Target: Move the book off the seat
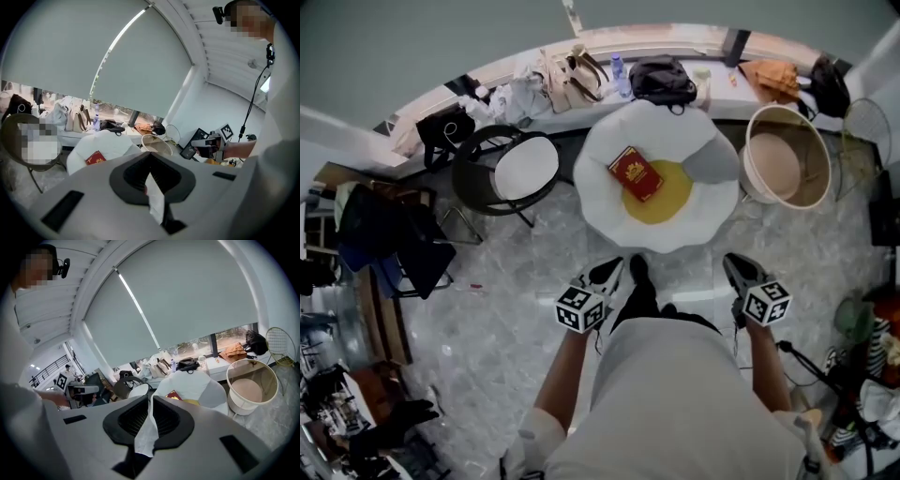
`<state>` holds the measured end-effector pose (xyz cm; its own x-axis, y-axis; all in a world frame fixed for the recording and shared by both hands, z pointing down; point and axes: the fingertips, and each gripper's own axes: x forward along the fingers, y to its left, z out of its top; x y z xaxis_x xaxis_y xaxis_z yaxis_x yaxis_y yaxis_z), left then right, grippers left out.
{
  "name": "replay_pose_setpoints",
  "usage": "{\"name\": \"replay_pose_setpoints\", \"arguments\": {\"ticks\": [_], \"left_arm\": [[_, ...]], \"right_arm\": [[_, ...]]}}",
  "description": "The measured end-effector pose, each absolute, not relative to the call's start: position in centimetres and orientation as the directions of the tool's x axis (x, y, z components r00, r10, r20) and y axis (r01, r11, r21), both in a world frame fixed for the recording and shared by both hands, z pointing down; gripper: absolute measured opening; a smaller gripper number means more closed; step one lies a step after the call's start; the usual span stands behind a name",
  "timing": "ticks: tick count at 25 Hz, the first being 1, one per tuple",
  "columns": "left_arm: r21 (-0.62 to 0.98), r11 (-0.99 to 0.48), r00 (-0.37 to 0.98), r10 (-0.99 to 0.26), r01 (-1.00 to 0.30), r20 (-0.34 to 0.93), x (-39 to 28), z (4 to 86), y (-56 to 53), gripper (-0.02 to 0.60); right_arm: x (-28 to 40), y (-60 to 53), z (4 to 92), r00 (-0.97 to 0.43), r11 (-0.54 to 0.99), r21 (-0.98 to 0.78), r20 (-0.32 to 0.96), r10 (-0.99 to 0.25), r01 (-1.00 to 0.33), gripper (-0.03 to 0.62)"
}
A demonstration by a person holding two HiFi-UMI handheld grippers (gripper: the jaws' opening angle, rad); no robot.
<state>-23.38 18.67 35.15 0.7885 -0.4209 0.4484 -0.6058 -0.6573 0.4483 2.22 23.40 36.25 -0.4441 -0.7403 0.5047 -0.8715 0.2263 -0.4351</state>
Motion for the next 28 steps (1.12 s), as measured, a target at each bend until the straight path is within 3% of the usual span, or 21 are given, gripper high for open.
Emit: {"name": "replay_pose_setpoints", "arguments": {"ticks": [16, 28], "left_arm": [[0.48, -0.613, 0.77, -0.396, -0.627, 0.5, -24.0, 39.1, 12.2, 0.003], [0.505, -0.478, 0.695, -0.518, -0.719, 0.499, -19.0, 43.4, 8.7, 0.003]], "right_arm": [[-0.6, 14.3, 38.2, -0.506, 0.293, -0.434, 0.539, -0.673, -0.852, 0.055], [3.2, 7.1, 44.1, -0.625, 0.436, -0.448, 0.577, -0.526, -0.781, 0.055]]}}
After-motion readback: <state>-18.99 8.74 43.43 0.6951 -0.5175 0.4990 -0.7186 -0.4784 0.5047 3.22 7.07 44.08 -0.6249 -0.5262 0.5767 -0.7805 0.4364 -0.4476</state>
